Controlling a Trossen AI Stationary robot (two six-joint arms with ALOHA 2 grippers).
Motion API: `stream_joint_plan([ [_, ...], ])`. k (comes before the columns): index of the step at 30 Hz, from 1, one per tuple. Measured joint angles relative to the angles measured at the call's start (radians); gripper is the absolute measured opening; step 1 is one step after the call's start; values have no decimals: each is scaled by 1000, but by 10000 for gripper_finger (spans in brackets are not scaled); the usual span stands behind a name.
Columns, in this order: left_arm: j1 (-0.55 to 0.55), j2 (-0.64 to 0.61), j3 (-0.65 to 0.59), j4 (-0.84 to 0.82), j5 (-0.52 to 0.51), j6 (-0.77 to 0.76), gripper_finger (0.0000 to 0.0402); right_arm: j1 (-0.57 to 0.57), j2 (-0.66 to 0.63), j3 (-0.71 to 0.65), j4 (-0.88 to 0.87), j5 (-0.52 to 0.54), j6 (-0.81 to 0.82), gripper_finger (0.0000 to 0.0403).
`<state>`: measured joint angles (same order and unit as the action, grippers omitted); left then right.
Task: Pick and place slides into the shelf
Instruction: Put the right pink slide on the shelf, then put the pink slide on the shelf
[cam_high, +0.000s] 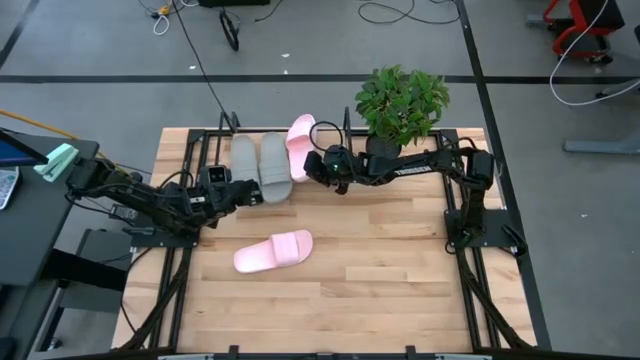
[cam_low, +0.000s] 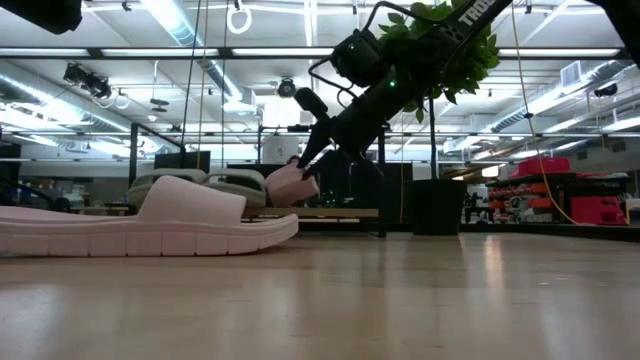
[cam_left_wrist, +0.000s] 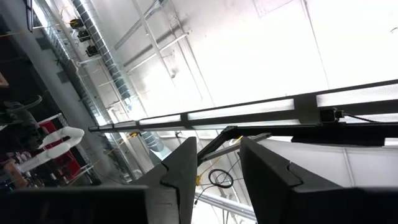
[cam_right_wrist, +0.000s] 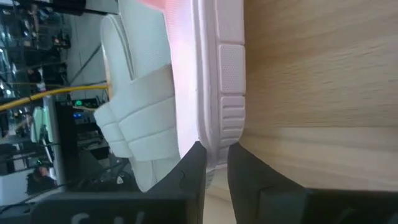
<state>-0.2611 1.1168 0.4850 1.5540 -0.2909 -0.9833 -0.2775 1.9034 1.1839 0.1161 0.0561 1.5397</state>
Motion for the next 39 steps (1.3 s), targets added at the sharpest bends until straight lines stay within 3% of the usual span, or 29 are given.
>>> stream_joint_plan([
  [18, 12, 0, 0, 0, 0, -1, 126, -21, 1, 0, -22, -119, -51, 157],
  [39, 12, 0, 0, 0, 0, 0, 122, -28, 0, 0, -70, -157, -130, 165],
])
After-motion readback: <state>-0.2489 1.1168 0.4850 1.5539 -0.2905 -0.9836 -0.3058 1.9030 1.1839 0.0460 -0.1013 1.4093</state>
